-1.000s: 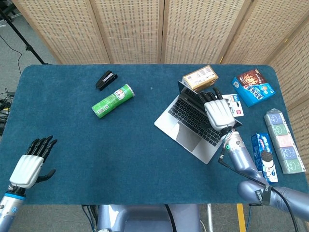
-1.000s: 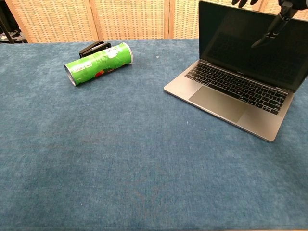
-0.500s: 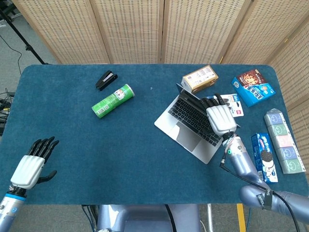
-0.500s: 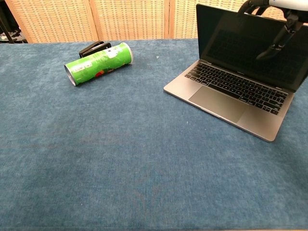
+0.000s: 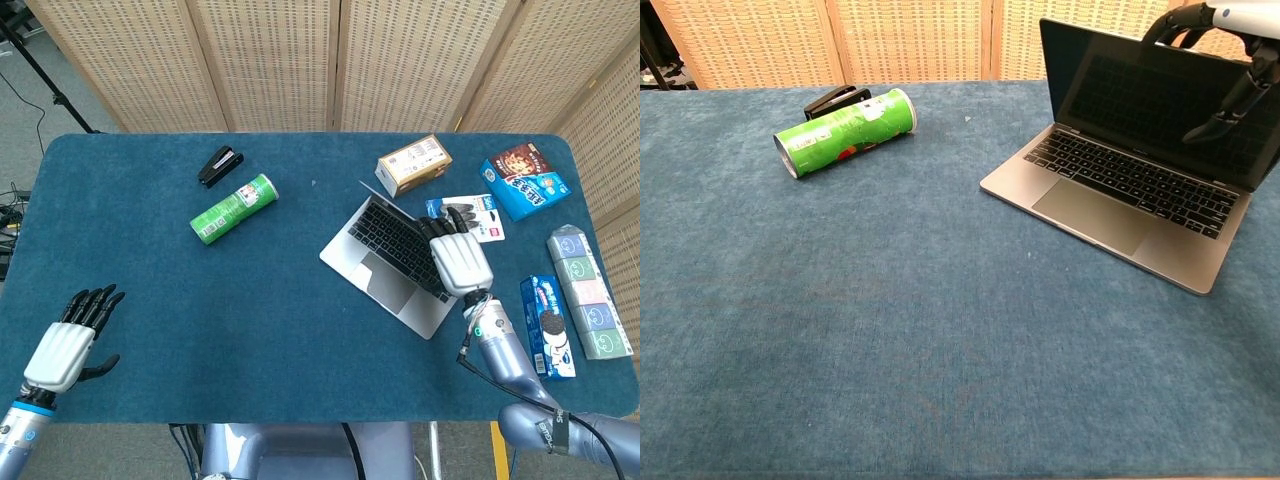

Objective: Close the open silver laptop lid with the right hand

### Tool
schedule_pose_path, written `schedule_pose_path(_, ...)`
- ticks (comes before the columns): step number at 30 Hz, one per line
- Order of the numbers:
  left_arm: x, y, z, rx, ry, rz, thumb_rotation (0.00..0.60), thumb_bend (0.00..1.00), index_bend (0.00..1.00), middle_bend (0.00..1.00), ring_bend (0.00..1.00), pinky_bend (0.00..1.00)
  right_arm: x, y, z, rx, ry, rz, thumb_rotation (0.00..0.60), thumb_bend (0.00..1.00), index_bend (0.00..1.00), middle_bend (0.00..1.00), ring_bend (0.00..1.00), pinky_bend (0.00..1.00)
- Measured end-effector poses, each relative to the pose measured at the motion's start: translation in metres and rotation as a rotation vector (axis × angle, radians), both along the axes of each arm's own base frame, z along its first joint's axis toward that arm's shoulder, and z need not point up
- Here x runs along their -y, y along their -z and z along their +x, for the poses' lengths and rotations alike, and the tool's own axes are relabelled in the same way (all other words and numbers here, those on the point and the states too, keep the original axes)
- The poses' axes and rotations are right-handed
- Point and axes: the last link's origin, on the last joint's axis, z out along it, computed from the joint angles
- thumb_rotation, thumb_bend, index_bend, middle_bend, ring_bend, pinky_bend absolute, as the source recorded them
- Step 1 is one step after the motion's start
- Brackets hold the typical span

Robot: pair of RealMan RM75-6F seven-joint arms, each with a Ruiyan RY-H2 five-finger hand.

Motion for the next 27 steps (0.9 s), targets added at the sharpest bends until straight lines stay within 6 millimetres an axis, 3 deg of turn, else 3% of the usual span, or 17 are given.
schedule_pose_path(18, 0.001, 0.002, 0.001, 0.004, 0.007, -0.017, 0.600, 0.23, 0.00, 0.00, 0.00, 0.00, -0.029, 0.023, -0.023, 0.011, 0.044, 0.050, 0.600, 0.13, 0.15, 0.18, 0.19, 0.00)
schedule_pose_path(27, 0.002, 0.004, 0.002, 0.006, 0.011, -0.025, 0.600, 0.23, 0.00, 0.00, 0.00, 0.00, -0.040, 0.025, -0.026, 0.019, 0.041, 0.050, 0.600, 0.13, 0.15, 0.18, 0.19, 0.01)
